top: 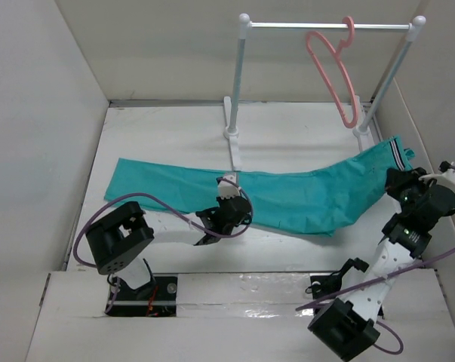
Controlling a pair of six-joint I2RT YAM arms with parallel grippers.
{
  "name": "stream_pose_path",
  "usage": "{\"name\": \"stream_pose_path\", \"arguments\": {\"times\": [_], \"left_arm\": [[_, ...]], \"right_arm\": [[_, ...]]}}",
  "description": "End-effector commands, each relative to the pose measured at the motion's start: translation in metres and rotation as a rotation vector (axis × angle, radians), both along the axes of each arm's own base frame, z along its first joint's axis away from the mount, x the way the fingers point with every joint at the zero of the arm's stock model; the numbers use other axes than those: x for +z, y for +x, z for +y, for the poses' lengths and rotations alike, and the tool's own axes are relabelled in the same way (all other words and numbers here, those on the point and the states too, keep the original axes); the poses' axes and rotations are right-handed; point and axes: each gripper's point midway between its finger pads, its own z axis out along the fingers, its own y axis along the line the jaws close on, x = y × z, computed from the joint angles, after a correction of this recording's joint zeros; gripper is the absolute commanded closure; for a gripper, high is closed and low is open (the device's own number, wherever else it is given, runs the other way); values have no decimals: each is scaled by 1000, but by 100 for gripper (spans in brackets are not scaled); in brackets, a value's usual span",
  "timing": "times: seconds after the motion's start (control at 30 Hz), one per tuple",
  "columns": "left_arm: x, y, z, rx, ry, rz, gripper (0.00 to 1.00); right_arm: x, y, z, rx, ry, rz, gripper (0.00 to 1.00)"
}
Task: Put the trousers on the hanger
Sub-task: Fold the trousers at the center of the board.
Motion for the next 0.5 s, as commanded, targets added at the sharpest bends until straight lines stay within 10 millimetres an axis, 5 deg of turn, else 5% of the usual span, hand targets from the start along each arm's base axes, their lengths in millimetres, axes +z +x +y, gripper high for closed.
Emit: {"name": "stream_pose_path", "arguments": {"times": [0.0,0.17,0.47], "left_arm": [[1,-9,-17,-3,-30,-40,100],[-8,-27,-34,-43,-31,-38,100],[-31,-31,-46,-69,-4,-3,100]], "right_arm": [[43,-7,30,103,-138,-61,100],[110,-27,67,178,-244,-164,100],[172,-56,132,386,-287,-299,100]]}}
